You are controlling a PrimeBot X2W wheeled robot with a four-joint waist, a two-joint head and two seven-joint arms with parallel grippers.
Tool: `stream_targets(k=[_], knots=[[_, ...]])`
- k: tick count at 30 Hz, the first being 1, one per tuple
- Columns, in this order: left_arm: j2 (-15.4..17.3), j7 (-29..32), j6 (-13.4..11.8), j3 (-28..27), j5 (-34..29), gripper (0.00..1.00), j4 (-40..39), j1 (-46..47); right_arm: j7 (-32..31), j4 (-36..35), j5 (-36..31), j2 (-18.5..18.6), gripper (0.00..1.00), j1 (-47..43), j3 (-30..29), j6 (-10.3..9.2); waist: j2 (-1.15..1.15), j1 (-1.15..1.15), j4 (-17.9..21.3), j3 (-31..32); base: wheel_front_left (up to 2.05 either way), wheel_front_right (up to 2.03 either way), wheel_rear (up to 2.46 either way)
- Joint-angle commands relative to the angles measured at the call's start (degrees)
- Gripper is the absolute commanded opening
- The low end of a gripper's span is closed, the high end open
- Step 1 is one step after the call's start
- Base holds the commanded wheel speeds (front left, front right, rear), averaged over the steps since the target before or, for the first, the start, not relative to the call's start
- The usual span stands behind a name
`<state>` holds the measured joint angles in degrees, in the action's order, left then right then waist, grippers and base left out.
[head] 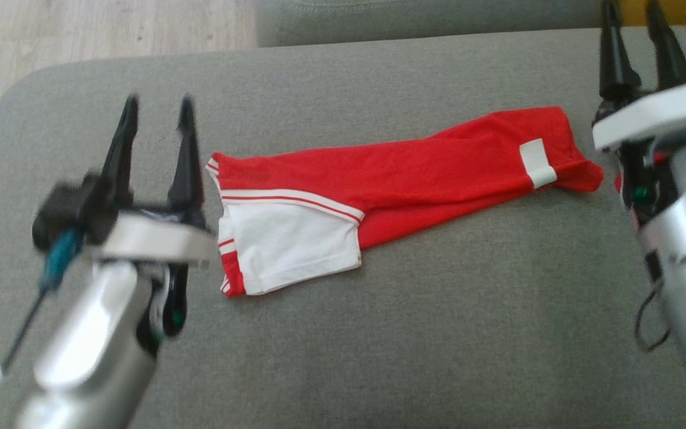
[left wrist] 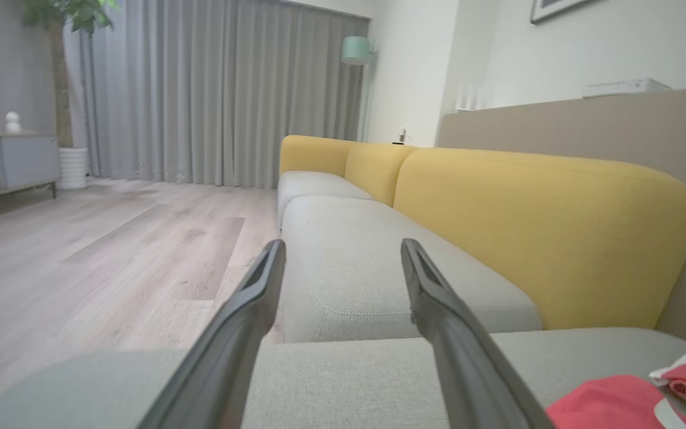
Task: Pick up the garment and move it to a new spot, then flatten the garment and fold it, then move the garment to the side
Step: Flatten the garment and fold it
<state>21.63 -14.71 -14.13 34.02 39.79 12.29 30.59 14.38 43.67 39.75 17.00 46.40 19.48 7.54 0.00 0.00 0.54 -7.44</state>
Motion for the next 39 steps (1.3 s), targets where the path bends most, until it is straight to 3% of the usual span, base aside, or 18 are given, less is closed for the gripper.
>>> stream_targets(k=[1, 4, 8, 16, 19, 33, 38, 39], knots=[[-0.1, -0.3, 0.3, -6.7, -2.8, 1.00, -2.5, -3.1, 0.6, -5.9, -4.1, -2.7, 1.00, -5.3, -4.3, -0.05, 0.00, 0.00, 0.3, 0.4, 0.00, 0.00, 0.00], [-3.3, -0.3, 1.4, -12.2, -7.8, 1.00, -4.1, -9.7, 0.6, -12.1, -11.8, -7.4, 1.00, -14.4, -9.0, -0.05, 0.00, 0.00, 0.4, 0.7, 0.00, 0.00, 0.00], [-7.3, -0.3, 4.4, -16.4, -12.9, 1.00, -4.7, -16.4, 0.6, -16.8, -17.2, -12.3, 1.00, -23.9, -12.2, -0.05, 0.00, 0.00, 0.3, 0.7, 0.00, 0.00, 0.00], [-11.2, -0.3, 8.8, -21.1, -19.5, 1.00, -4.5, -18.1, 0.6, -18.6, -21.3, -14.0, 1.00, -27.3, -15.0, -0.05, 0.00, 0.00, 0.0, -2.0, 0.00, 0.00, 0.00], [-12.0, -0.3, 10.5, -21.8, -21.7, 1.00, -4.1, -16.6, 0.3, -15.4, -24.3, -14.1, 1.00, -24.1, -17.9, -0.05, 0.00, 0.00, -0.4, -4.4, 0.00, 0.00, 0.00], [-16.2, -0.3, 15.8, -23.6, -26.9, 1.00, -1.8, -11.3, -5.0, 7.4, -42.6, -14.1, 1.00, -5.3, -42.9, -0.05, 0.00, 0.00, -3.6, -13.4, 0.00, 0.00, 0.00], [-16.6, -0.3, 16.8, -24.5, -28.1, 1.00, -1.2, -10.4, -4.8, 13.3, -47.8, -14.1, 1.00, -3.2, -46.2, -0.05, 0.00, 0.00, -3.8, -13.9, 0.00, 0.00, 0.00], [-16.6, -0.3, 16.9, -24.8, -28.3, 1.00, -1.1, -10.3, -4.3, 14.4, -48.1, -14.1, 0.62, -2.8, -46.0, -0.05, 0.00, 0.00, -3.7, -13.8, 0.00, 0.00, 0.00]])
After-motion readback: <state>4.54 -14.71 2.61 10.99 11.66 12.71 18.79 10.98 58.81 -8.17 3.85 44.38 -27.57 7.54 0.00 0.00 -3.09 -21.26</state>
